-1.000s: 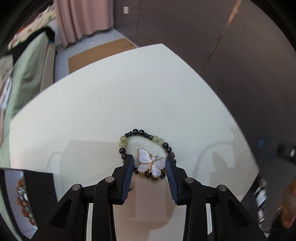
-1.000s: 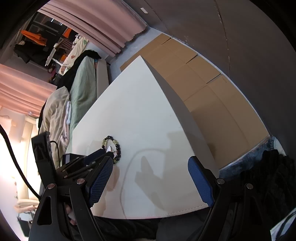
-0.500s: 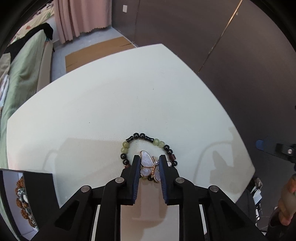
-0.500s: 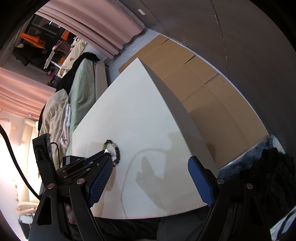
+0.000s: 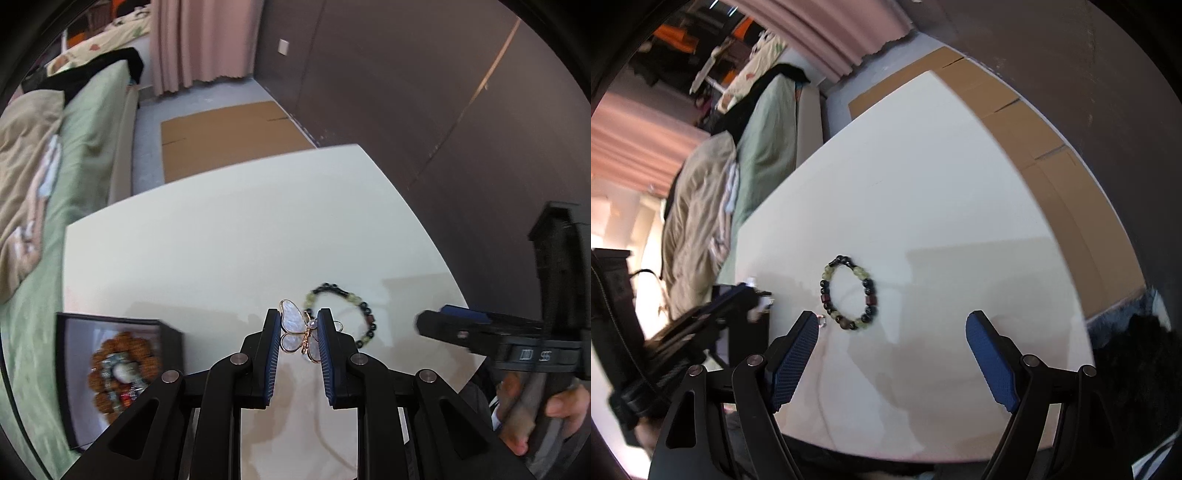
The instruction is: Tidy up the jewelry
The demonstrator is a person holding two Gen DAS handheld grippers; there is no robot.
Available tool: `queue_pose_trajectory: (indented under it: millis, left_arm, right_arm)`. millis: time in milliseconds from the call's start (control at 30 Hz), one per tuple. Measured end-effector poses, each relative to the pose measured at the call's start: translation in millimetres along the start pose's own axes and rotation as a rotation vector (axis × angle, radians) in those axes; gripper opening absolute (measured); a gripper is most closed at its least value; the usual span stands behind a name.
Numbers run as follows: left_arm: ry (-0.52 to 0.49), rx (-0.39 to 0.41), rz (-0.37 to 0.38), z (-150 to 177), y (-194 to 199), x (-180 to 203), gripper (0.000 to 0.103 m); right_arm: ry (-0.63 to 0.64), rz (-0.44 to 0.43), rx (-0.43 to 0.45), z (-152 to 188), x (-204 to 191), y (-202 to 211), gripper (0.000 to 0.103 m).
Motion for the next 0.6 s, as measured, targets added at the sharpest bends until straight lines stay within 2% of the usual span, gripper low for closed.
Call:
queue_pose_trajectory:
  millis: [133,500,600]
  left_arm:
    - [0.041,0.013,-0.017,3,12,-22,0.021]
    - [0.149,0.035,-0.061,17,41,-87,0.021]
    - [0.175,0.029,-0.065,24,42,-98,0.021]
  right_arm:
    - [0.067,0.065,-0.057,-4,-12,-25,0.068]
    - [0.249,0.286,-0.089,-11,-35,-58,0.062]
    - [0.297,0.354,-0.092,-9,-39,-62,0.057]
Point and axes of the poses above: each gripper's, at about its wrist camera, not at the fingertips, and y roughly against the way its jaws point, x to its right, z to its underside, the point moved 7 cm from there along -y, roughly the way its jaws point, and after that the axes turned 9 degrees about -z, right-handed, at the moved point
